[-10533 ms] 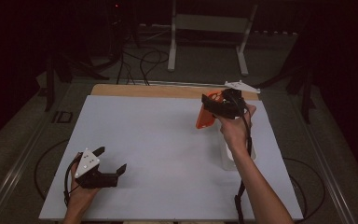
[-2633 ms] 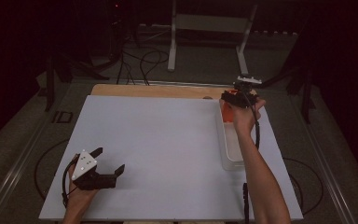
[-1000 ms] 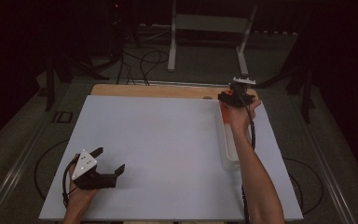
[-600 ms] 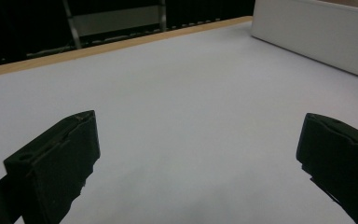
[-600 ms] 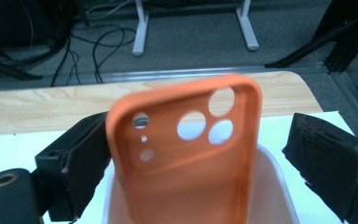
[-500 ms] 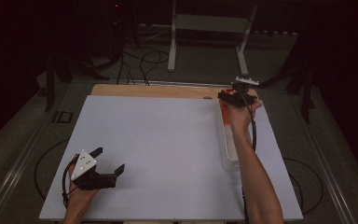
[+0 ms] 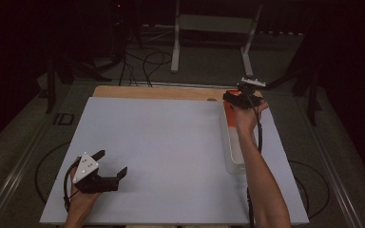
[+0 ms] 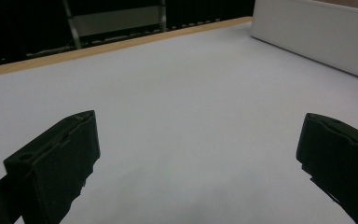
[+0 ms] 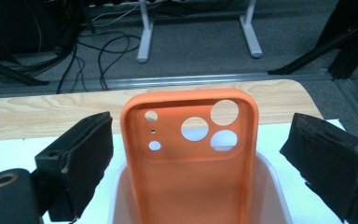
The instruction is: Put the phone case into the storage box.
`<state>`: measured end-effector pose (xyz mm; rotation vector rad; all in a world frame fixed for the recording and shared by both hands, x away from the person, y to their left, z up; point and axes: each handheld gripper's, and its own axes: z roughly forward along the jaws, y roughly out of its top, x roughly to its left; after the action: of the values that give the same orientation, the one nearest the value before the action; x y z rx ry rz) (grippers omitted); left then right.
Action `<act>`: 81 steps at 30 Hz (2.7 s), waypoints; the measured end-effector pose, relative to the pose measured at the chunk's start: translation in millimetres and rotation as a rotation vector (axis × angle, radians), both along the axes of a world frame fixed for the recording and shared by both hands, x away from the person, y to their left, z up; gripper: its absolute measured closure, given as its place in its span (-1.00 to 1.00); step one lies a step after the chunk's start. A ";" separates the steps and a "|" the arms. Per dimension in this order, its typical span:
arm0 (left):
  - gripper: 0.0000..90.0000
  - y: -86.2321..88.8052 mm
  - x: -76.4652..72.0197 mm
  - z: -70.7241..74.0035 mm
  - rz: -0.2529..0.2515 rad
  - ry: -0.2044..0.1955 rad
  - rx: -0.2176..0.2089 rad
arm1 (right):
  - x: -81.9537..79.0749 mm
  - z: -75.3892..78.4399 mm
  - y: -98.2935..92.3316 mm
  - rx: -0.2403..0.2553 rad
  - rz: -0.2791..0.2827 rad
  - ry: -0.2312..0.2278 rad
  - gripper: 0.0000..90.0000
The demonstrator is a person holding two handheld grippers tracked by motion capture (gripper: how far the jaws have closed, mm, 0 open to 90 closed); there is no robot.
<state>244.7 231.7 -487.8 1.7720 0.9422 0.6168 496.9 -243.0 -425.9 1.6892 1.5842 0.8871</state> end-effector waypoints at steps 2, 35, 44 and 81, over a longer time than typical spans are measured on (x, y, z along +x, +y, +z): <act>-1.00 0.1 0.2 -0.1 -0.001 0.001 0.003 | -0.9 0.4 -0.6 0.000 0.010 -0.001 -0.83; -1.00 -0.8 0.9 -0.2 -0.003 0.004 0.004 | -38.4 10.9 -1.9 -0.063 0.237 0.012 -0.82; -1.00 -2.2 1.0 -0.4 -0.005 0.006 0.003 | -58.8 11.2 -0.4 -0.061 0.302 0.005 -0.82; -1.00 -2.0 0.9 0.6 -0.006 0.002 0.001 | -158.3 16.1 11.4 -0.027 0.503 -0.109 -0.82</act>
<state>245.6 229.7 -487.2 1.7759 0.9377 0.6113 338.6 -231.7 -409.9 1.2123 1.9699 1.1710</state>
